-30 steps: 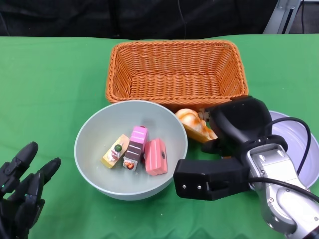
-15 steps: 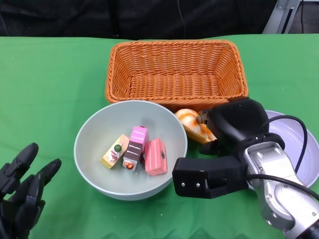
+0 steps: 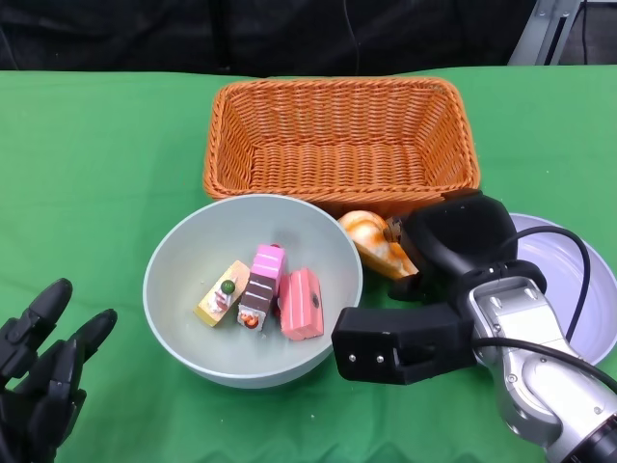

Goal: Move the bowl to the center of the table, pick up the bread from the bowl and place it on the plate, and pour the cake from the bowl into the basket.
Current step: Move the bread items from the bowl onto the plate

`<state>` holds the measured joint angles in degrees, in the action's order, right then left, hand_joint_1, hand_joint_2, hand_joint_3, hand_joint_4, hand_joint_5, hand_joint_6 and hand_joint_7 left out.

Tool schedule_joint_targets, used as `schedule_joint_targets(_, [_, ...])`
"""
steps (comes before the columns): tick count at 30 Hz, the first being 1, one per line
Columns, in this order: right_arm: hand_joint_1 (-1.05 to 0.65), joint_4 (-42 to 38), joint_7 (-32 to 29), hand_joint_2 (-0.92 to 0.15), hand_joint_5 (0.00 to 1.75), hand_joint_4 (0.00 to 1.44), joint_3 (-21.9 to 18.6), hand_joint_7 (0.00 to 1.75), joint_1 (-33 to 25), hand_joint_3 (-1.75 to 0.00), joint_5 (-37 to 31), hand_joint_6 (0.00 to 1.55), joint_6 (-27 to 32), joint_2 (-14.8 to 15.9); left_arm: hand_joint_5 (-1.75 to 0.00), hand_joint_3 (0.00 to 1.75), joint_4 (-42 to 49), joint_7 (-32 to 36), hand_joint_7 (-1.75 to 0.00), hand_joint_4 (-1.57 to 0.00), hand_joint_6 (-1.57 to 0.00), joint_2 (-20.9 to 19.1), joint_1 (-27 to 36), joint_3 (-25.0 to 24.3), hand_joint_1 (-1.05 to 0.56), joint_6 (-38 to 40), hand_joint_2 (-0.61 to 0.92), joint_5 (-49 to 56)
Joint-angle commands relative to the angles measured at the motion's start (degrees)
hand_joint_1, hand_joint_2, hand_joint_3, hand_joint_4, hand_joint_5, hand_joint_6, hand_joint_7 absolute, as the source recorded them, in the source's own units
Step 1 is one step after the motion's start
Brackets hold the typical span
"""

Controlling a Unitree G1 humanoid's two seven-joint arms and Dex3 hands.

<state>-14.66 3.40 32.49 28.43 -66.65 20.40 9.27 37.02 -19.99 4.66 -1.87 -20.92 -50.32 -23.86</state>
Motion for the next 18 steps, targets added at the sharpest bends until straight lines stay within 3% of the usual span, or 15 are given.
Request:
schedule_joint_targets(1, [-0.93,-0.9,-2.4,-0.92,1.11,0.39,0.0,0.02,0.9,-0.13,0.0,0.81,0.2,0.2,0.0,0.27,0.9,-0.5,0.0,-0.98,-0.85,-1.2,-0.2,-0.7,-0.48,-0.7,0.92,-0.6])
schedule_joint_targets(7, [-0.94,-1.8,-4.0,-0.92,1.28,0.25,0.2,0.01,1.2,-0.13,0.2,0.79,0.5,-0.1,0.0,0.27,1.9,-0.6,0.0,-0.99,-0.85,-1.7,-0.5,-1.0,-0.5,-1.3,0.92,-0.6])
schedule_joint_targets(18, [-0.94,-6.2,-3.2,-0.92,1.19,0.23,0.5,0.01,3.3,-0.15,0.7,0.73,2.2,-1.3,-0.01,0.27,1.8,-0.4,-0.01,-1.0,-0.86,-1.3,-0.5,-0.9,-0.49,-1.4,0.92,-1.0])
